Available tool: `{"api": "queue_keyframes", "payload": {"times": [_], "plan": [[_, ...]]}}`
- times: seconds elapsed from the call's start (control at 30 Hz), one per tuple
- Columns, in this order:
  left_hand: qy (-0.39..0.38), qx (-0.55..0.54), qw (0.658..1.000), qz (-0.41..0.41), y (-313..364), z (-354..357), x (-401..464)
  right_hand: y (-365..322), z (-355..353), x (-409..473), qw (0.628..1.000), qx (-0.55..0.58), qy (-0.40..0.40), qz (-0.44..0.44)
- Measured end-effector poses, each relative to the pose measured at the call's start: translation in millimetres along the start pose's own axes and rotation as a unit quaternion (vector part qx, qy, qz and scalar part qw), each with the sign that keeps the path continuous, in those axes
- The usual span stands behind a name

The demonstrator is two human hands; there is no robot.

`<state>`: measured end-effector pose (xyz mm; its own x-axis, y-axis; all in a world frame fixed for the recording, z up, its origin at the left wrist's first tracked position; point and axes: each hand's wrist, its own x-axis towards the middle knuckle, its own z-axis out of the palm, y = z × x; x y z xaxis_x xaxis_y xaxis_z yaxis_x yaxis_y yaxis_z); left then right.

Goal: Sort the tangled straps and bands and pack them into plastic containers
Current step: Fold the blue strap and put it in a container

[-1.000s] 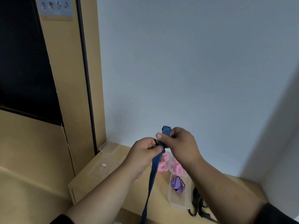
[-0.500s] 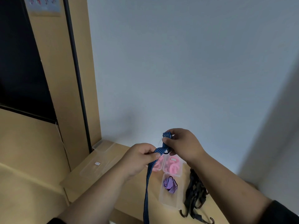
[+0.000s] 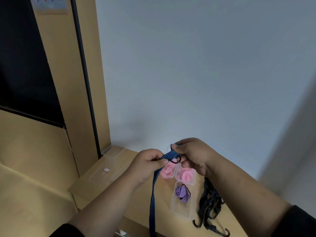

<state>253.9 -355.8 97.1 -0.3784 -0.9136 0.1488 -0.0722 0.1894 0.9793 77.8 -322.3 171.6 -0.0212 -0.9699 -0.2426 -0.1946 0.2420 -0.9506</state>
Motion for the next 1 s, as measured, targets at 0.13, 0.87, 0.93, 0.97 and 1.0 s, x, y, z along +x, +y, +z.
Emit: {"api": "queue_keyframes", "payload": {"times": [0.13,0.87,0.93,0.97,1.0], "plan": [[0.010,-0.035,0.999,-0.019,-2,7,-7,6,10,4,0.992,0.099,0.038,-0.070],[-0.072,-0.266,0.958,-0.076,16,1,-19,45,24,9,0.824,-0.232,0.074,-0.512],[-0.101,-0.289,0.949,-0.073,15,0,-20,52,20,16,0.818,-0.240,0.083,-0.517],[-0.106,-0.303,0.944,-0.074,14,0,-20,56,19,20,0.816,-0.244,0.083,-0.517],[-0.106,-0.316,0.940,-0.074,12,1,-20,59,18,23,0.815,-0.255,0.083,-0.514]]}}
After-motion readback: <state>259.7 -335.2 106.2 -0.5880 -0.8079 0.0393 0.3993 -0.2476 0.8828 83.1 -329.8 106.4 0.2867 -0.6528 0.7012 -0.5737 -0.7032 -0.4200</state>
